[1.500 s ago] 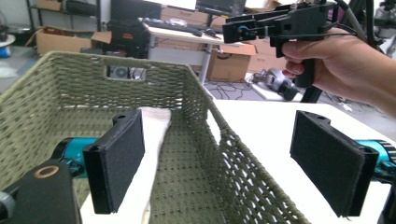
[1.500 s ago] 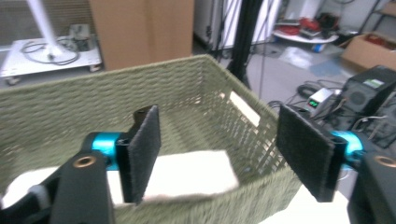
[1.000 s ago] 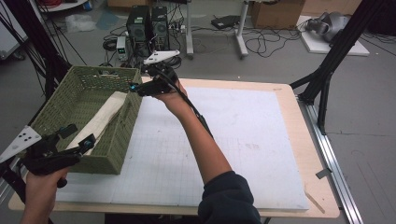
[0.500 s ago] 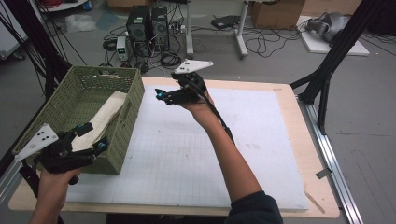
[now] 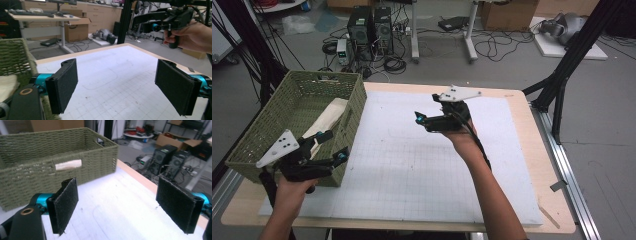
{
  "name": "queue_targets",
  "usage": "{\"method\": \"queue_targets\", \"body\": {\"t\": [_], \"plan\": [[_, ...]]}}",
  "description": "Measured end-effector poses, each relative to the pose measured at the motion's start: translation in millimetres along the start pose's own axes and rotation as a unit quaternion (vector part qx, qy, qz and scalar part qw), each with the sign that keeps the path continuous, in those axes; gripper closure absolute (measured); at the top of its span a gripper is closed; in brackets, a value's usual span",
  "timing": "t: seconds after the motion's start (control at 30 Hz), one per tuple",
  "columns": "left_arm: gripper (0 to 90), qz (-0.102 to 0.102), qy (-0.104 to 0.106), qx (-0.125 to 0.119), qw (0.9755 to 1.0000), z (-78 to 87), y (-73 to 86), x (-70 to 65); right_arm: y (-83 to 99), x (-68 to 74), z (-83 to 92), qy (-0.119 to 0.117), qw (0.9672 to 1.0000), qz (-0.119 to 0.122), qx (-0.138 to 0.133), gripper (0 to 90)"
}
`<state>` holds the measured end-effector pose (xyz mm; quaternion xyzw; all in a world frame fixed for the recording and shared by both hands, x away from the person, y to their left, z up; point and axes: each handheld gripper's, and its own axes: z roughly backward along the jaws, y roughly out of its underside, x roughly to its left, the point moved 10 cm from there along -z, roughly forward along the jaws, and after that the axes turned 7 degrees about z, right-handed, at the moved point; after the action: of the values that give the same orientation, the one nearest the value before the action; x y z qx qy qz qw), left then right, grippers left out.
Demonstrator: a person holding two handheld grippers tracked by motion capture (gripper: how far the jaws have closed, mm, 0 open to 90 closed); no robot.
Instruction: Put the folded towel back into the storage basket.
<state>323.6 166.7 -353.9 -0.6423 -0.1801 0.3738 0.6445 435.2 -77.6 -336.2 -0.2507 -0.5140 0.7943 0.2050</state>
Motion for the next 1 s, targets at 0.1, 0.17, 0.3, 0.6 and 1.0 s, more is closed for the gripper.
{"method": "queue_targets", "body": {"t": [0.1,0.17,0.3,0.6,1.0], "plan": [[18.9,0.0,0.01,0.003,0.9999,-7.2,1.9,-4.7,17.7,-4.7,20.4,0.019,0.9998,-0.008,0.003,17.0],[18.9,-0.003,0.017,0.004,0.9998,-12.0,2.5,-8.6,27.1,-5.5,31.3,0.026,0.9995,-0.015,0.004,17.0],[18.7,0.006,0.036,0.006,0.9993,-21.6,5.6,-17.2,49.9,-8.1,55.8,0.046,0.9986,-0.024,0.008,17.0],[18.8,-0.005,0.054,0.013,0.9984,-41.4,15.6,-29.0,93.3,-14.5,101.4,0.085,0.995,-0.052,0.002,17.0],[19.3,-0.009,0.078,0.028,0.9965,-65.2,48.8,-41.3,140.3,-11.4,129.5,0.157,0.9868,-0.032,0.027,16.8]]}}
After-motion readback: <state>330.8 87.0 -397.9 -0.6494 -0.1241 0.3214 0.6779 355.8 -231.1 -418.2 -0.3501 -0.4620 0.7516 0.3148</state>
